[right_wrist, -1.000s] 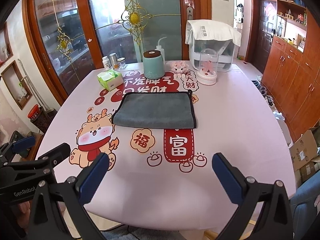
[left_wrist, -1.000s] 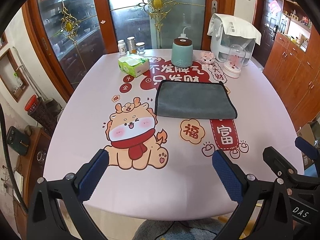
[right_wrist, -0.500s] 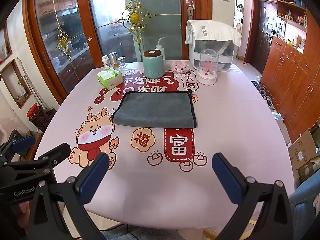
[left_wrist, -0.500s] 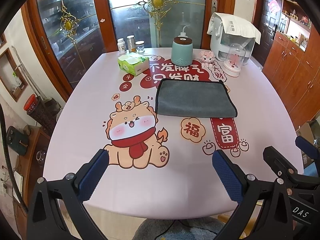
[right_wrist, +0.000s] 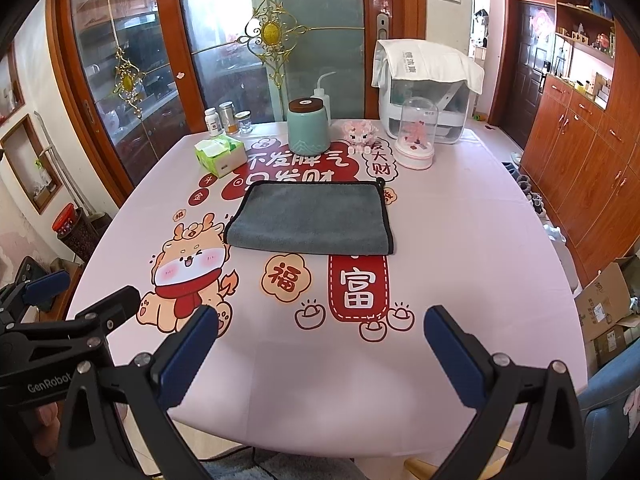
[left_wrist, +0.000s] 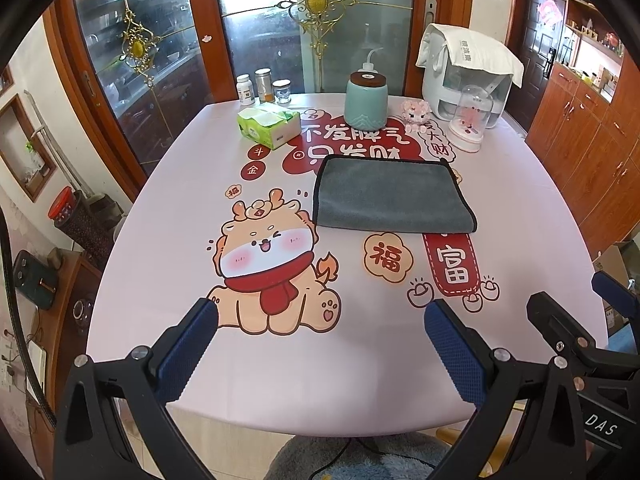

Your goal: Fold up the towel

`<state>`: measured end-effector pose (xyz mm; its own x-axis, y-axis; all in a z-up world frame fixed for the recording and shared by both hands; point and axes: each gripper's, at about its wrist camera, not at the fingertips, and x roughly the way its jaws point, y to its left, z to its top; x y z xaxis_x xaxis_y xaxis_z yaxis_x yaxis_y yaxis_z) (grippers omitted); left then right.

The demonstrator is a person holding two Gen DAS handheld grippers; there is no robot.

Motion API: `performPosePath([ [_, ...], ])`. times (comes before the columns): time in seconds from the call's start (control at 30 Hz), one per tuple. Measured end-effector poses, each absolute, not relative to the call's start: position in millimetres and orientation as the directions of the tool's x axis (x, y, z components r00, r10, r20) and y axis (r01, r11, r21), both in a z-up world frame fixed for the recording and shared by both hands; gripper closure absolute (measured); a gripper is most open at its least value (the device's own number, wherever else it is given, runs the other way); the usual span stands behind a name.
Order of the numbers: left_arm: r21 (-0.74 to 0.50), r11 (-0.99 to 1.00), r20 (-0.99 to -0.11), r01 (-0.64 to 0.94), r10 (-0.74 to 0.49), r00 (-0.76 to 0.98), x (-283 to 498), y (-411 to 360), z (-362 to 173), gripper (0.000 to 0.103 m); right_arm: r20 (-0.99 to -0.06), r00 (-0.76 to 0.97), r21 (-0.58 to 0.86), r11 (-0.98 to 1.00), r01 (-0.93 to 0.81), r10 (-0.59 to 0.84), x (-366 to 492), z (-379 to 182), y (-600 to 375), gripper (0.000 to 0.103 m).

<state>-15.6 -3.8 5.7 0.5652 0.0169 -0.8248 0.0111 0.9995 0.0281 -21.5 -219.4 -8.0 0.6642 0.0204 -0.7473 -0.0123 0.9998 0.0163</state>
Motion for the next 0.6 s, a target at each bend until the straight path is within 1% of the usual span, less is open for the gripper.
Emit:
performPosePath([
  [0.6, 0.029, 1.000, -0.827, 0.011, 0.018, 0.562, -17.3, 0.0, 2.9, 0.000, -0.753, 0.658, 0.013, 1.000, -0.015, 0.019, -21.3, -12.9, -217.5, 0.000],
])
